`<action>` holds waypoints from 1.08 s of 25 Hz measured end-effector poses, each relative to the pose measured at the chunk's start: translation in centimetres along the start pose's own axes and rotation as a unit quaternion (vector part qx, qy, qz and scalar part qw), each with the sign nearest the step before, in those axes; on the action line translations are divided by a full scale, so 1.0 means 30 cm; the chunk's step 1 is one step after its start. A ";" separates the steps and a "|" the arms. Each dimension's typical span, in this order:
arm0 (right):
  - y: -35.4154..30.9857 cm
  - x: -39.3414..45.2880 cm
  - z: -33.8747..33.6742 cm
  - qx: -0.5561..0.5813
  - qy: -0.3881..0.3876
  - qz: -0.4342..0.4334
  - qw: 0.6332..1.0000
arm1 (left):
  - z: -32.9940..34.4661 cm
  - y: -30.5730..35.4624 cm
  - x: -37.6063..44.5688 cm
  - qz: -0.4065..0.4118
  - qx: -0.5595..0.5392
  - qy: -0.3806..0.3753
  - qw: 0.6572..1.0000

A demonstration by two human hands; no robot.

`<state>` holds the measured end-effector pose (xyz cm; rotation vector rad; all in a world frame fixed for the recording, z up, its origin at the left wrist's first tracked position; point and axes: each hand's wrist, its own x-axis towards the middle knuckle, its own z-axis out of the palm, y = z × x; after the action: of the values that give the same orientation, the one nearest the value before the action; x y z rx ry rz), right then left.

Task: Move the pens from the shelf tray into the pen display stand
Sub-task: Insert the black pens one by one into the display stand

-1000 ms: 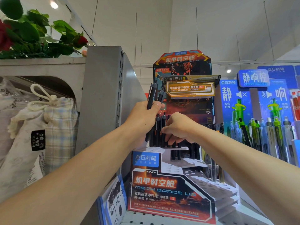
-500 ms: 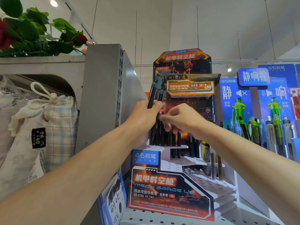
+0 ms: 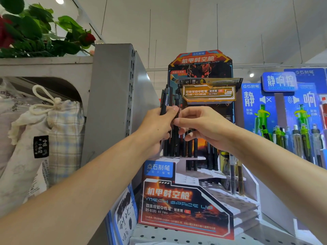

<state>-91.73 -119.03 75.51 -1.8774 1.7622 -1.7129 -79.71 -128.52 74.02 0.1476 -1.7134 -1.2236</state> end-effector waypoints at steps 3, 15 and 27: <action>0.015 0.003 -0.012 -0.035 0.048 0.013 0.998 | -0.009 -0.003 0.004 -0.008 -0.022 0.019 1.000; 0.087 0.024 -0.026 -0.169 0.127 0.064 0.975 | 0.002 0.004 -0.004 -0.041 -0.016 0.021 0.999; 0.116 0.034 -0.002 -0.195 0.088 0.111 0.971 | -0.009 -0.033 0.012 0.056 0.055 0.018 0.997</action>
<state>-94.35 -120.93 73.90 -1.6002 2.4231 -1.5839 -80.10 -129.39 73.50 0.1367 -1.7341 -1.0402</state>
